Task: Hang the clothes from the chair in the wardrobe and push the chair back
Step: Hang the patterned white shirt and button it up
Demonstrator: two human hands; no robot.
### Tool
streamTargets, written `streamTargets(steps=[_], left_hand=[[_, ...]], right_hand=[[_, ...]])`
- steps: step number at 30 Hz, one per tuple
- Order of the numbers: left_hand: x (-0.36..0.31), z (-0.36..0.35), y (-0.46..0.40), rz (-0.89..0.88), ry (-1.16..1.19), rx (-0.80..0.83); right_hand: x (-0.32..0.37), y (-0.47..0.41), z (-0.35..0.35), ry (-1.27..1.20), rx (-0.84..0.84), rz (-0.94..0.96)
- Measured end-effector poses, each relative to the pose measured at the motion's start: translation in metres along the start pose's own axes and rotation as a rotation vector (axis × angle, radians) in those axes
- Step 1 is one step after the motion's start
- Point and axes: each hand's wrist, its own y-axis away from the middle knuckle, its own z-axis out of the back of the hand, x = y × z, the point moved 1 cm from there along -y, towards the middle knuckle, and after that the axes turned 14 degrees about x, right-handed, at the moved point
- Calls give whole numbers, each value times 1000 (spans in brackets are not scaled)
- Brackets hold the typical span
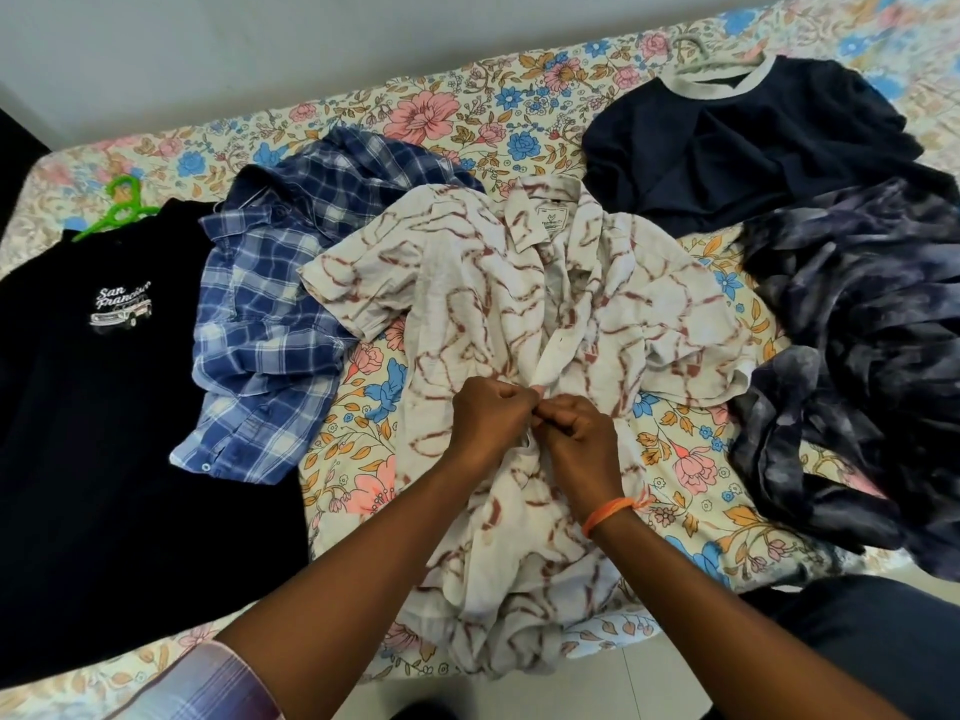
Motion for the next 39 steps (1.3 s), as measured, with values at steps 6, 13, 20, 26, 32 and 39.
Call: streamTargets(steps=[6, 13, 20, 26, 32, 39], left_hand=[[4, 6, -8, 37, 20, 7], [7, -1, -8, 21, 36, 37], [5, 8, -9, 112, 514, 207], [11, 8, -9, 165, 608, 208], [14, -1, -4, 67, 484, 190], [15, -2, -9, -105, 50, 97]], right_hand=[[2, -3, 2, -93, -34, -4], [1, -7, 8, -365, -83, -191], [11, -14, 15, -578, 44, -247], [12, -17, 16, -571, 100, -235], [6, -21, 17, -578, 116, -235], [5, -27, 25, -595, 134, -260]])
